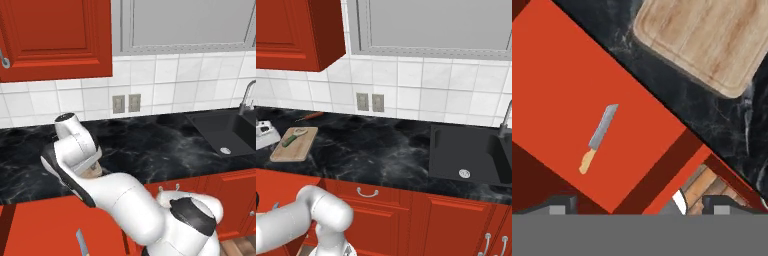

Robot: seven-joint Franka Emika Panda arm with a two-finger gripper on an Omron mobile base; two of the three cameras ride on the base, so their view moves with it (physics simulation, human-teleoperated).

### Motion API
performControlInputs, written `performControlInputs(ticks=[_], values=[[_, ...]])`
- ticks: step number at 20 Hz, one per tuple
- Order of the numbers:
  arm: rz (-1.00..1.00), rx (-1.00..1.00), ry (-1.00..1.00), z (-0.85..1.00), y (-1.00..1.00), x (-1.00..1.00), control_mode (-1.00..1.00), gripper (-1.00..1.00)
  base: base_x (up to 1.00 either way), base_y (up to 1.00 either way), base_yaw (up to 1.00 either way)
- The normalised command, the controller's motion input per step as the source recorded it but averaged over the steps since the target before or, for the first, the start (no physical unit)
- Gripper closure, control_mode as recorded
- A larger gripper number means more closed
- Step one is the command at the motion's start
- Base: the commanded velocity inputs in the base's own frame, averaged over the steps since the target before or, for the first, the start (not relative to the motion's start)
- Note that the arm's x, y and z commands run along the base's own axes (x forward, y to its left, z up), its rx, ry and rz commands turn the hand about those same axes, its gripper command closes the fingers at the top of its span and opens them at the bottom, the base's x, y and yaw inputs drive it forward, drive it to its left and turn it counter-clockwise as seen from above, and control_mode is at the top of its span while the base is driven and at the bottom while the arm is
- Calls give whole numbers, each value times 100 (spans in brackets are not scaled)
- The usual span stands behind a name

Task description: Open the drawer on the left and place the cutting tools on the cutting board.

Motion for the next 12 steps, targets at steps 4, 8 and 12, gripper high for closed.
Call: performControlInputs(ticks=[4,8,12], values=[[71,-7,22,-2,-1,-17,-100,-100,0,0,0],[68,0,24,-7,-16,0,-100,-100,0,0,0],[59,13,27,0,-23,0,-100,-100,0,0,0]])
